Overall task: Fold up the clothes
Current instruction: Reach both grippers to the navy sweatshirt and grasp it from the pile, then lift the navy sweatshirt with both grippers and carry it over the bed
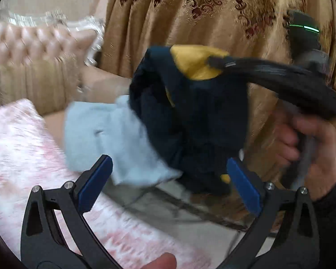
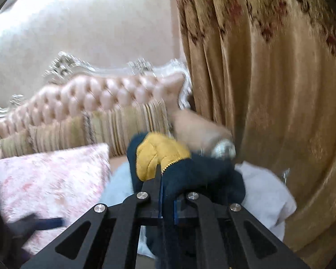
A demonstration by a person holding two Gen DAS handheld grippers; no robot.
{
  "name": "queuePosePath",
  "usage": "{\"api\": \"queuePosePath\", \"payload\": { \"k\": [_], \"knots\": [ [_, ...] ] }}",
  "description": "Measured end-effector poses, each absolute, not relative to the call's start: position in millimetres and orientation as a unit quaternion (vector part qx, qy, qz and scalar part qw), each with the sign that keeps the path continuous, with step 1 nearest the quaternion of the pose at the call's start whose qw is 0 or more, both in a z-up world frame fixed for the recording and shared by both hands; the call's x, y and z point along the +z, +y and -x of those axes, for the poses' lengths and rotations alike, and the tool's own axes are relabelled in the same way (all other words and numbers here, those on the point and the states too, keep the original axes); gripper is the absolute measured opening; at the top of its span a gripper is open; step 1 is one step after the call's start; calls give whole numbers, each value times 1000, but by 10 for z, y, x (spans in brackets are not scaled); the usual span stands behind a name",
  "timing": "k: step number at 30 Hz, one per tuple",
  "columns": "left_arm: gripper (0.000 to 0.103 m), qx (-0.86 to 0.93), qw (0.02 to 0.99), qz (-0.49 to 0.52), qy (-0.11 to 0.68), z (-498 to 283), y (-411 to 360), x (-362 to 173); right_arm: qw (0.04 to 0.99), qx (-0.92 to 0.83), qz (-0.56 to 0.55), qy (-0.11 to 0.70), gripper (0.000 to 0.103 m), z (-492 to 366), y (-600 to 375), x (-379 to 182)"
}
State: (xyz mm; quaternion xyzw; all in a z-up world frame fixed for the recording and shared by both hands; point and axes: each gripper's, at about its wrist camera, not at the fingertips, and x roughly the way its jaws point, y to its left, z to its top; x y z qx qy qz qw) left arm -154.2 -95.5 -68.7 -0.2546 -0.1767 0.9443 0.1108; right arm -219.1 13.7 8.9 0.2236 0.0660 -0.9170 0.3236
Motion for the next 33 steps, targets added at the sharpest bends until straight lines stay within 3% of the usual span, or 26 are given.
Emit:
{"api": "queuePosePath", "payload": {
  "k": [2,7,16,18,19,20,23,33],
  "knots": [
    [102,938,128,253,-201,1729,-988,-669,337,-915,-210,62,5,2064,195,260],
    [102,955,108,245,-130,1986,-788,-576,357,-915,-177,55,5,1831,275,584],
    [101,927,142,272,-216,2053,-683,-858,400,-908,-117,56,5,1255,427,1232],
    [89,924,147,280,-215,2127,-620,-849,404,-906,-104,64,5,1079,419,1354],
    [48,920,154,291,-214,2185,-592,-842,405,-906,-100,68,5,1023,422,1381],
    [24,916,160,301,-214,2242,-565,-834,404,-907,-96,69,5,988,426,1408],
    [18,924,151,290,-196,2193,-545,-687,389,-914,-88,71,5,948,483,1449],
    [14,946,144,243,-162,2065,-636,98,274,-956,-92,50,5,1349,1001,1348]
  ]
}}
